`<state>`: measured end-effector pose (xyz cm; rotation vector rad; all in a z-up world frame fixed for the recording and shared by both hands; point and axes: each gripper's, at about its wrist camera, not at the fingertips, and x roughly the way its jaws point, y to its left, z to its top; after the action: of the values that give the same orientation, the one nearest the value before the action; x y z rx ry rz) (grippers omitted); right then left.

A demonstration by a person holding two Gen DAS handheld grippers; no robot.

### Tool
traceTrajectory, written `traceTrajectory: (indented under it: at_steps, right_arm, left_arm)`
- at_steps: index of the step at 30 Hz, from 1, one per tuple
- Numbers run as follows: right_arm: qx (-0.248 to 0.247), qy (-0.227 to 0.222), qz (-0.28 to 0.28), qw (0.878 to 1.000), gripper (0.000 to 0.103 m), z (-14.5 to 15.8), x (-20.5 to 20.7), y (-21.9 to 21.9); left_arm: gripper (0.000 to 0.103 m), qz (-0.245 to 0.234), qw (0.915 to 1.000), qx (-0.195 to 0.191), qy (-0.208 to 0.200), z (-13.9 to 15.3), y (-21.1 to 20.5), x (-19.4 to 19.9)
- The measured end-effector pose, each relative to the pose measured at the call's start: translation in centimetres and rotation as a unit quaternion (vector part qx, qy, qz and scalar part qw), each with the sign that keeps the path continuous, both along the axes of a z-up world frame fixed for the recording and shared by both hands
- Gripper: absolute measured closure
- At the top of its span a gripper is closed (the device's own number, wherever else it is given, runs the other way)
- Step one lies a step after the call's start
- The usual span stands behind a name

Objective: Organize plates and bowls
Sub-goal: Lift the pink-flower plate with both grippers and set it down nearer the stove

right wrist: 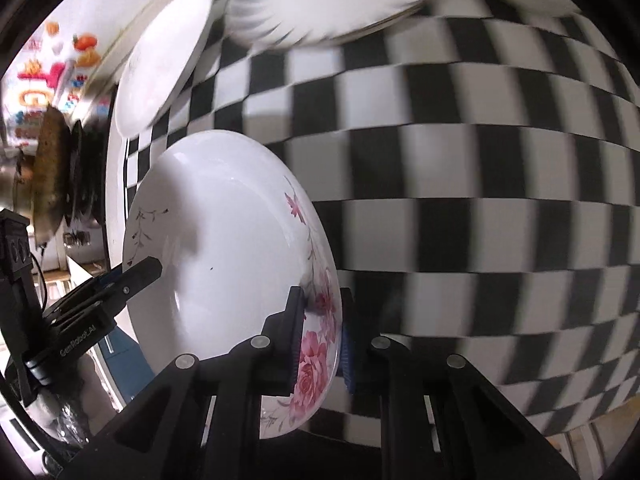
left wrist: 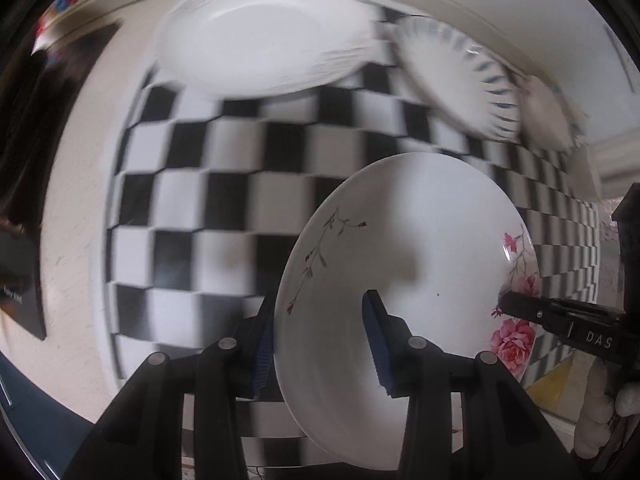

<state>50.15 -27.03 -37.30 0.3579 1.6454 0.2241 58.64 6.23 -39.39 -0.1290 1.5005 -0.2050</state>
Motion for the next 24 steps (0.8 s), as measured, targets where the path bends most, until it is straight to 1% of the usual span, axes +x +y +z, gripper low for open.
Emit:
traceTrajectory:
  at_steps: [5, 7, 10, 11, 12, 13, 18, 21, 24]
  right_arm:
    - [-0.002, -0.022, -0.034, 0.999, 0.085, 2.7, -0.9, -7.5]
    - [-0.008, -0.028, -0.045, 0.999, 0.085, 3.3, -1.2, -10.3]
    - [-0.012, -0.027, -0.056, 0.998, 0.085, 3.1, -1.7, -13.0]
    - [-0.013, -0.025, -0.059, 0.998, 0.085, 2.8, -1.8, -14.2]
    - [-0.013, -0.022, -0.06, 0.998, 0.085, 2.3, -1.9, -14.3]
    - [-0.012, -0.019, -0.064, 0.998, 0.085, 1.9, -2.0, -15.7]
    - [-0.009, -0.004, -0.061, 0.998, 0.085, -0.5, -1.9, -18.4]
    - [-0.011, 0.003, -0.051, 0.999, 0.085, -1.7, -2.1, -19.1]
    - [-0.013, 0.007, -0.038, 0.999, 0.085, -2.4, -2.2, -19.3]
  left_arm:
    - [0.065, -0.037, 0.9993, -0.007, 0.0, 1.0, -6.5, 0.4]
    - [0.065, -0.053, 0.9986, -0.01, 0.003, 1.1, -9.4, 0.5]
    - [0.065, -0.068, 0.9976, -0.009, 0.008, 0.6, -12.9, 0.2]
    - [0.065, -0.07, 0.9974, -0.008, 0.011, 0.3, -14.5, 0.2]
    - [0.065, -0.073, 0.9972, -0.005, 0.014, -0.1, -15.4, 0.3]
    - [0.065, -0.077, 0.9969, -0.002, 0.019, -0.5, -16.4, 0.3]
    - [0.065, -0.08, 0.996, 0.018, 0.035, -2.4, -19.3, 0.2]
    - [0.065, -0.07, 0.9963, 0.023, 0.044, -3.2, -20.0, -0.1]
    - [0.065, -0.062, 0.9966, 0.03, 0.046, -3.4, -20.0, -0.5]
